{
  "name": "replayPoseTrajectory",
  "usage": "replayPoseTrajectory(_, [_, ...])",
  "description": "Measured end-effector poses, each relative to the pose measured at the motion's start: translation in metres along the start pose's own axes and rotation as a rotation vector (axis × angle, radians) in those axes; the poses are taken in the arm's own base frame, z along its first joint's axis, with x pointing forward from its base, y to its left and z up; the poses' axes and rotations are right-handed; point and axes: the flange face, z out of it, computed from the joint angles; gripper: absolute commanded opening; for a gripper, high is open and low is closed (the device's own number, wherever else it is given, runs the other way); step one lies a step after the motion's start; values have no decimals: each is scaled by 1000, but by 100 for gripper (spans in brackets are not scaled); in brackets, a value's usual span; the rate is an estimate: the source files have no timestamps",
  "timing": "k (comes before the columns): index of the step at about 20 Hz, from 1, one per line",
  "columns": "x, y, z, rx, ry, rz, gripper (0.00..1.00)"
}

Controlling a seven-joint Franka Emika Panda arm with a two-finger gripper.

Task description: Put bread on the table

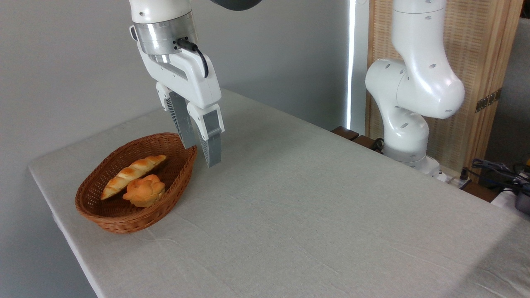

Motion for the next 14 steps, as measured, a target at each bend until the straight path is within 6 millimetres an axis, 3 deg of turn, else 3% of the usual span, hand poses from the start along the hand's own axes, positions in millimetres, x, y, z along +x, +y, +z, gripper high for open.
replayPoseTrajectory(6, [-5,-6,1,-4,-4,-14,100])
replayPoseTrajectory(14, [-3,0,4,-18,-22,-3,100])
